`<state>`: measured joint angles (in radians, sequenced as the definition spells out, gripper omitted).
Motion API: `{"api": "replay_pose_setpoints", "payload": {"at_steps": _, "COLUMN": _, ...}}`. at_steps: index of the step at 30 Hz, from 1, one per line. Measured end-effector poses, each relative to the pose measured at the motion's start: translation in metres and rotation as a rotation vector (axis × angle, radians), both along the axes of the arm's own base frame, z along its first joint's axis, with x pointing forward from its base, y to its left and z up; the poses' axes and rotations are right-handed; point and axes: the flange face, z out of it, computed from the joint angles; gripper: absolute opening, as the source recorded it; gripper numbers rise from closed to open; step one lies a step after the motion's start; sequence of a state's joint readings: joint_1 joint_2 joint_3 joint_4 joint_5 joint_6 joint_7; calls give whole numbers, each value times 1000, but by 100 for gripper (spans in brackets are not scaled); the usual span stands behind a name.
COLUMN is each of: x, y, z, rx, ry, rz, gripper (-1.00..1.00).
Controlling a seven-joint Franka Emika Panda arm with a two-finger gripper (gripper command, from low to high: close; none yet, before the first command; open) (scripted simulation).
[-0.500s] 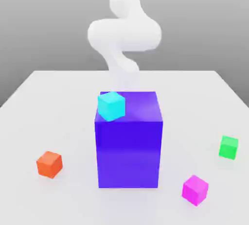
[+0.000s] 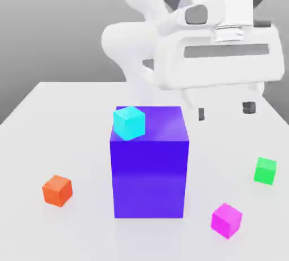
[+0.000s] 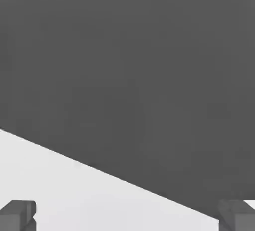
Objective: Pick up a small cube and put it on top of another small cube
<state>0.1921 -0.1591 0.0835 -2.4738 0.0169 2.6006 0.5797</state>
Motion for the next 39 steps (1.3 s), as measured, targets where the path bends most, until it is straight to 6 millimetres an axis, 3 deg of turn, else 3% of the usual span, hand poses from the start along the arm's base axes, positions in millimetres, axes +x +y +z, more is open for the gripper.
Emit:
{"api": "replay_pose_setpoints", "payload": {"at_steps": 5, "x": -23, "y": 40, "z": -99, "rx": -57, "ry": 135, "rz": 151, "gripper": 0}}
{"api": "replay_pose_setpoints", "payload": {"at_steps": 9, "x": -51, "y": 52, "z": -173, "rx": -101, "ry": 240, "rz": 245, "gripper": 0}}
{"api": "replay_pose_setpoints", "payload": {"at_steps": 14, "x": -57, "y": 55, "z": -237, "rx": -110, "ry": 264, "rz": 267, "gripper": 0}}
{"api": "replay_pose_setpoints", "payload": {"at_steps": 15, "x": -58, "y": 55, "z": -248, "rx": -110, "ry": 264, "rz": 267, "gripper": -100}}
{"api": "replay_pose_setpoints", "payload": {"at_steps": 22, "x": -58, "y": 55, "z": -250, "rx": -110, "ry": 264, "rz": 267, "gripper": -100}}
{"api": "replay_pose_setpoints", "payload": {"at_steps": 27, "x": -58, "y": 55, "z": -199, "rx": -111, "ry": 265, "rz": 267, "gripper": -100}}
{"api": "replay_pose_setpoints", "payload": {"at_steps": 28, "x": -64, "y": 64, "z": -191, "rx": -109, "ry": 265, "rz": 278, "gripper": -100}}
{"api": "replay_pose_setpoints", "payload": {"at_steps": 32, "x": -126, "y": 137, "z": -164, "rx": -107, "ry": 266, "rz": 375, "gripper": -100}}
{"api": "replay_pose_setpoints", "payload": {"at_steps": 35, "x": -199, "y": 194, "z": -148, "rx": -127, "ry": 259, "rz": 495, "gripper": -100}}
{"api": "replay_pose_setpoints", "payload": {"at_steps": 37, "x": -245, "y": 218, "z": -142, "rx": -145, "ry": 250, "rz": 562, "gripper": -100}}
{"api": "replay_pose_setpoints", "payload": {"at_steps": 39, "x": -273, "y": 233, "z": -154, "rx": -156, "ry": 243, "rz": 621, "gripper": -100}}
